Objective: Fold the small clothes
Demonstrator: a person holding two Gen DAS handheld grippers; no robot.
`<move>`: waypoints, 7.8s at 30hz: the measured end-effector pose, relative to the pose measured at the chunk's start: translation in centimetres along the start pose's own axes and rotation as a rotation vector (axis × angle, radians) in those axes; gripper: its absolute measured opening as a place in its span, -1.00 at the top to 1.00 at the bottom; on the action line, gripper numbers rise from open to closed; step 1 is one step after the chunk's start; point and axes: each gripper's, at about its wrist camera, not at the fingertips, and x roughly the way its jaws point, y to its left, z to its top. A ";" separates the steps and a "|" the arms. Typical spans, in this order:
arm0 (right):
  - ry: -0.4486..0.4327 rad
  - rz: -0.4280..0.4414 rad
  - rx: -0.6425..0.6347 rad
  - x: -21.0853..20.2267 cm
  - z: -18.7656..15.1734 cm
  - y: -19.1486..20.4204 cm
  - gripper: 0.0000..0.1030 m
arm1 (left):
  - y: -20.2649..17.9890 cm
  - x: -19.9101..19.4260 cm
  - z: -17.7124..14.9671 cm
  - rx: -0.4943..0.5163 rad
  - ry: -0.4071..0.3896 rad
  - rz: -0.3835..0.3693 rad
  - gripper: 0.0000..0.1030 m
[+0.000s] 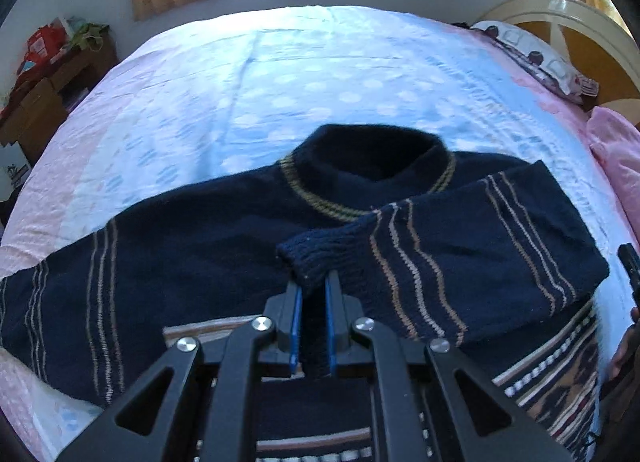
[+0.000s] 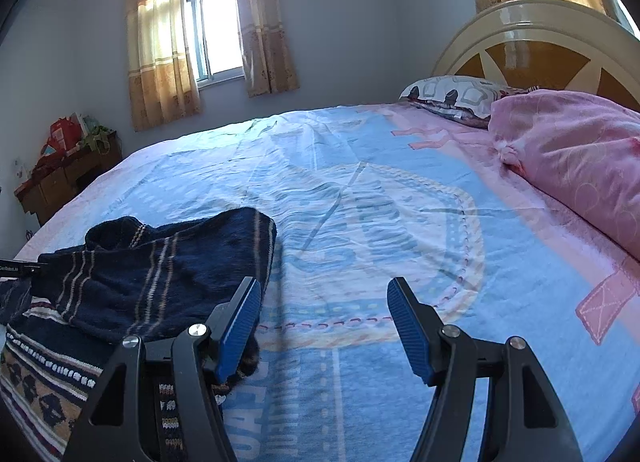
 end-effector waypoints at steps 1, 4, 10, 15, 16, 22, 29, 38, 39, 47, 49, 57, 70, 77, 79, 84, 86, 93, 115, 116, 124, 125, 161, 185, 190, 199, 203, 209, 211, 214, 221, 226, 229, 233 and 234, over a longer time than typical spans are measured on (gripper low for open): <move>-0.001 -0.001 -0.003 0.0 0.0 0.1 -0.30 | 0.3 0.0 -0.1 -0.003 0.002 0.006 0.79; -0.004 -0.004 -0.014 -0.1 -0.1 0.3 -0.30 | 1.3 0.3 -0.2 -0.015 0.011 0.021 0.79; 0.006 0.005 -0.039 0.1 -0.3 0.8 -0.30 | 2.3 1.7 -0.5 -0.032 0.028 0.056 0.79; 0.007 0.013 -0.074 0.1 -0.3 1.6 -0.30 | 2.4 2.5 -0.4 -0.032 0.019 0.110 0.79; 0.008 0.014 -0.079 0.1 -0.4 1.7 -0.30 | 2.6 2.8 -0.3 -0.031 0.024 0.144 0.78; 0.006 0.017 -0.103 0.2 -0.4 2.0 -0.31 | 3.9 3.4 -1.0 -0.043 0.033 0.159 0.78; 0.020 0.087 -0.180 0.2 -0.8 3.7 -0.31 | 3.5 4.0 -1.2 -0.022 0.026 0.201 0.67; 0.207 0.325 -0.359 2.5 -2.6 8.7 -0.31 | 3.5 3.4 -2.3 -0.019 -0.027 0.271 -0.07; 0.214 0.338 -0.352 2.6 -2.7 8.6 -0.31 | 3.5 3.4 -2.5 -0.013 -0.027 0.276 -0.10; 0.154 0.402 -0.217 -0.2 -0.8 7.0 -0.31 | 4.9 3.3 -3.6 -0.067 -0.070 0.285 -0.63; 0.115 0.412 -0.173 -0.7 0.5 7.2 -0.31 | 5.2 3.4 -3.7 -0.078 -0.078 0.290 -0.70; 0.384 0.389 -0.256 4.0 -2.3 10.9 -0.31 | 5.7 3.7 -3.9 -0.096 -0.088 0.284 -0.78; 0.346 0.286 -0.332 2.1 -0.4 17.3 -0.31 | 7.2 3.8 -4.2 -0.187 -0.077 0.190 -0.91; 0.438 0.324 -0.221 6.2 -1.6 21.8 -0.31 | 7.7 3.8 -4.4 -0.216 -0.071 0.152 -0.94; 0.411 0.274 -0.270 6.1 -3.1 22.9 -0.32 | 7.9 3.8 -4.4 -0.227 -0.070 0.135 -0.94; 0.355 0.205 -0.435 4.6 -4.9 25.2 -0.34 | 9.2 2.3 -5.1 -0.244 -0.081 0.102 -0.94; 0.345 0.208 -0.428 4.6 -5.0 25.0 -0.37 | 10.2 1.0 -5.9 -0.235 -0.108 0.112 -0.94; 0.325 0.213 -0.418 4.6 -5.2 24.8 -0.39 | 18.3 -2.6 -8.8 -0.290 -0.161 0.231 -0.94; 0.313 0.206 -0.424 4.3 -5.3 24.8 -0.40 | 45.7 -6.3 -15.3 -0.876 -0.234 0.483 -0.64; 0.313 0.205 -0.424 4.3 -5.3 24.8 -0.40 | 45.8 -5.9 -15.2 -0.887 -0.233 0.464 -0.54; 0.312 0.206 -0.423 4.3 -5.2 24.8 -0.40 | 47.3 -3.9 -14.7 -0.921 -0.224 0.388 0.48; 0.312 0.206 -0.424 4.3 -5.2 24.8 -0.40 | 47.5 -3.9 -14.7 -0.929 -0.227 0.364 0.82; 0.158 0.309 -0.234 -5.5 -1.6 14.7 -0.40 | 26.9 -9.4 -5.1 -0.676 -0.351 -0.045 0.85; 0.084 0.348 -0.074 -8.5 -3.8 7.9 -0.40 | 5.9 -8.8 0.6 -0.508 -0.298 -0.270 0.85; 0.089 0.353 -0.073 -8.4 -4.1 7.9 -0.40 | 3.0 -7.0 0.7 -0.492 -0.267 -0.282 0.85; 0.108 0.353 -0.048 -7.8 -4.4 7.6 -0.40 | -1.5 -5.0 1.0 -0.455 -0.233 -0.292 0.85; 0.118 0.352 -0.034 -7.5 -4.6 7.3 -0.40 | -3.6 -4.2 1.4 -0.433 -0.218 -0.293 0.85; 0.130 0.352 -0.030 -7.1 -4.7 7.1 -0.40 | -6.4 -2.8 1.5 -0.396 -0.197 -0.263 0.77; 0.132 0.355 -0.030 -7.0 -4.8 7.2 -0.40 | -7.3 -2.1 1.3 -0.378 -0.167 -0.244 0.68; 0.137 0.360 -0.029 -6.9 -4.9 7.1 -0.40 | -8.6 -2.3 0.8 -0.287 -0.151 -0.218 0.55; 0.146 0.369 -0.024 -6.5 -5.1 7.1 -0.41 | -6.2 -7.0 -2.9 -0.062 -0.290 -0.101 -0.45; 0.124 0.362 -0.003 -7.1 -4.6 6.7 -0.41 | 3.1 -7.6 -7.4 -0.078 -0.267 0.091 -0.53; 0.124 0.384 -0.009 -7.6 -3.5 7.3 -0.40 | 8.6 -7.1 -9.8 -0.154 -0.241 0.191 -0.54; 0.229 0.427 -0.043 -5.6 -1.3 10.1 -0.40 | 13.8 -4.9 -12.7 -0.254 -0.151 0.216 -0.54; 0.253 0.442 -0.042 -4.9 -0.9 10.6 -0.40 | 14.6 -4.2 -13.3 -0.278 -0.129 0.211 -0.54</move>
